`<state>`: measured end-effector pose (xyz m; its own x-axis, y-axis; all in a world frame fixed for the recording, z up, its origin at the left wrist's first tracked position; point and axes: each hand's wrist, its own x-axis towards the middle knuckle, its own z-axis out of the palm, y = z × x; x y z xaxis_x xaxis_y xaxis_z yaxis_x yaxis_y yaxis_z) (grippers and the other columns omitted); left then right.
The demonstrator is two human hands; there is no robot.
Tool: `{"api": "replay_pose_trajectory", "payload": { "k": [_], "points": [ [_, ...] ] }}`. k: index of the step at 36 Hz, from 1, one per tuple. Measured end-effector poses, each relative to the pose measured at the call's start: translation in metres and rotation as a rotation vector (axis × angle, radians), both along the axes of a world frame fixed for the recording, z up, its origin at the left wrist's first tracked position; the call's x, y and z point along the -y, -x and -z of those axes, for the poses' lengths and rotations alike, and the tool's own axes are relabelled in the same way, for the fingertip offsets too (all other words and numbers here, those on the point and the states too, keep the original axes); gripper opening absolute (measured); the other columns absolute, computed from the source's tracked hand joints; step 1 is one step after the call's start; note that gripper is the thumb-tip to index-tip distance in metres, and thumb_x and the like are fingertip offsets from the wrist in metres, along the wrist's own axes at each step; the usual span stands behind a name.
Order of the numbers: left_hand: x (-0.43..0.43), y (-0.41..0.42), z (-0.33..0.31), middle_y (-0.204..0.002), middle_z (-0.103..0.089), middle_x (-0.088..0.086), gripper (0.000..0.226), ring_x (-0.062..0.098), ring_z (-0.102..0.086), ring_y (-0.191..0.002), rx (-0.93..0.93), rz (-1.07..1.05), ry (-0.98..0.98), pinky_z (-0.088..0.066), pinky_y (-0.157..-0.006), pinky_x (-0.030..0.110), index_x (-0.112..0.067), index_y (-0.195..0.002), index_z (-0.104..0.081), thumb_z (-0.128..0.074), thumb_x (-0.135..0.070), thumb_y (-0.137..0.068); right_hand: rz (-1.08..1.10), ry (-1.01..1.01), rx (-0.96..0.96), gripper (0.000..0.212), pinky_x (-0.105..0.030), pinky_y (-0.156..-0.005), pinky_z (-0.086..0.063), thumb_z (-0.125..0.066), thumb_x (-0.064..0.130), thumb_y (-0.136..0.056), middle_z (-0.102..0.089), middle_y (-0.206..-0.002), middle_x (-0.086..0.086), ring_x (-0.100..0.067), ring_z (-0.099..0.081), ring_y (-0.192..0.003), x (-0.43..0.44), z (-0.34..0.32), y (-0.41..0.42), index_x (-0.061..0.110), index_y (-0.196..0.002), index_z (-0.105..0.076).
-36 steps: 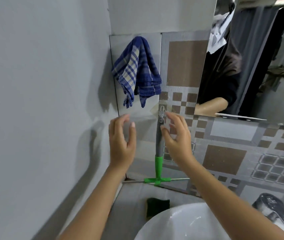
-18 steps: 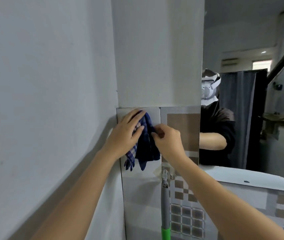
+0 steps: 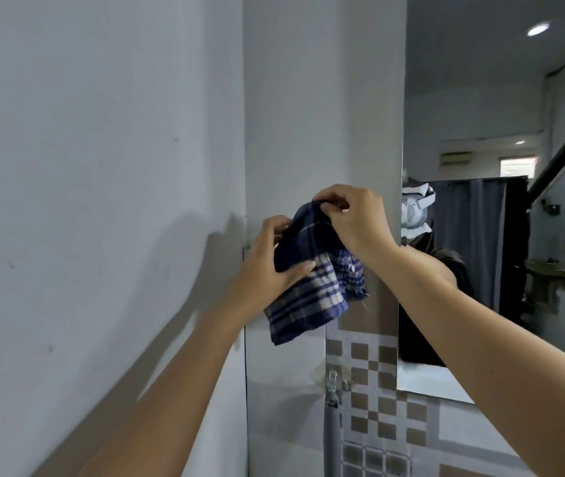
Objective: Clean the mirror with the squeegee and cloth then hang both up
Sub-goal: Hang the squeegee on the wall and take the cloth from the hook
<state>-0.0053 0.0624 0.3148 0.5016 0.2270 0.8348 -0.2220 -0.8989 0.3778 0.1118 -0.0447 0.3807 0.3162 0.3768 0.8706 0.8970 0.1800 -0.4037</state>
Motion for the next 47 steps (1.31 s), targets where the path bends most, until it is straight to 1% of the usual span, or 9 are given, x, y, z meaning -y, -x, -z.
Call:
{"api": "replay_pose_trajectory", "payload": {
  "k": [6, 10, 17, 24, 31, 34, 38, 41, 47],
  "points": [
    [0.043, 0.019, -0.022, -0.107, -0.053, -0.003, 0.043, 0.02, -0.061, -0.096, -0.13, 0.2, 0.126, -0.056, -0.081, 0.035, -0.026, -0.1, -0.046, -0.079, -0.028, -0.072, -0.054, 0.017, -0.01, 0.019, 0.0, -0.063, -0.041, -0.057, 0.004, -0.086, -0.065, -0.078, 0.01, 0.002, -0.058, -0.071, 0.037, -0.006, 0.011, 0.018, -0.088, -0.071],
    [0.074, 0.033, -0.018, -0.104, -0.057, 0.007, 0.042, 0.025, -0.06, -0.093, -0.268, 0.339, 0.187, -0.054, -0.08, 0.043, -0.025, -0.094, -0.046, -0.08, -0.028, -0.069, -0.069, 0.088, -0.01, 0.019, -0.016, -0.073, -0.05, -0.059, 0.005, -0.086, -0.068, -0.079, 0.006, -0.004, -0.062, -0.073, 0.067, 0.008, 0.013, 0.019, -0.087, -0.072],
    [0.119, 0.048, 0.009, -0.084, -0.059, -0.009, 0.024, 0.009, -0.057, -0.078, -0.426, 0.412, 0.289, -0.048, -0.075, 0.024, -0.016, -0.091, -0.056, -0.074, -0.013, -0.077, -0.098, 0.193, -0.052, 0.018, -0.022, -0.074, -0.053, -0.061, 0.001, -0.084, -0.069, -0.077, 0.002, -0.001, -0.063, -0.068, 0.115, 0.043, 0.012, 0.015, -0.088, -0.072],
    [0.15, 0.047, 0.046, -0.104, -0.064, 0.0, 0.026, 0.015, -0.062, -0.096, -0.351, 0.506, 0.534, -0.05, -0.09, 0.028, -0.023, -0.096, -0.066, -0.07, -0.004, -0.079, -0.06, 0.156, -0.048, 0.017, -0.006, -0.079, -0.045, -0.065, 0.003, -0.083, -0.067, -0.088, 0.007, 0.015, -0.059, -0.081, 0.156, 0.091, 0.017, 0.009, -0.098, -0.071],
    [0.17, 0.042, 0.065, -0.109, -0.064, 0.002, 0.032, 0.015, -0.063, -0.1, -0.154, 0.568, 0.774, -0.051, -0.087, 0.027, -0.015, -0.11, -0.061, -0.062, 0.001, -0.083, -0.085, 0.109, -0.311, 0.02, -0.025, -0.081, -0.054, -0.057, 0.024, -0.091, -0.07, -0.099, 0.006, -0.005, -0.065, -0.094, 0.195, 0.157, 0.025, 0.023, -0.109, -0.066],
    [0.175, 0.039, 0.067, -0.112, -0.063, 0.002, 0.033, 0.016, -0.061, -0.102, -0.038, 0.583, 0.84, -0.05, -0.087, 0.028, -0.019, -0.109, -0.062, -0.062, 0.0, -0.082, -0.138, 0.083, -0.408, 0.028, -0.034, -0.081, -0.055, -0.049, 0.029, -0.094, -0.071, -0.099, -0.004, -0.016, -0.067, -0.093, 0.209, 0.182, 0.029, 0.027, -0.121, -0.058],
    [0.18, 0.036, 0.067, -0.113, -0.062, 0.005, 0.039, 0.02, -0.06, -0.103, 0.064, 0.604, 0.904, -0.049, -0.093, 0.037, -0.02, -0.113, -0.059, -0.063, -0.002, -0.078, -0.254, 0.068, -0.493, 0.037, -0.026, -0.077, -0.054, -0.043, 0.021, -0.096, -0.07, -0.102, 0.001, -0.014, -0.068, -0.09, 0.215, 0.202, 0.037, 0.031, -0.131, -0.043],
    [0.183, 0.036, 0.07, -0.116, -0.062, 0.007, 0.047, 0.023, -0.059, -0.106, 0.053, 0.614, 0.897, -0.048, -0.095, 0.039, -0.02, -0.114, -0.059, -0.071, -0.004, -0.072, -0.297, 0.078, -0.491, 0.04, -0.026, -0.081, -0.053, -0.043, 0.023, -0.095, -0.069, -0.106, -0.002, -0.016, -0.067, -0.096, 0.214, 0.207, 0.043, 0.039, -0.131, -0.038],
    [0.187, 0.039, 0.082, -0.121, -0.062, 0.008, 0.047, 0.024, -0.06, -0.11, -0.084, 0.682, 0.859, -0.05, -0.093, 0.035, -0.021, -0.118, -0.059, -0.067, -0.005, -0.075, -0.456, 0.017, -0.601, 0.042, -0.023, -0.086, -0.05, -0.048, 0.032, -0.088, -0.063, -0.119, 0.001, -0.009, -0.06, -0.11, 0.207, 0.198, 0.057, 0.029, -0.13, -0.046]
  ]
}}
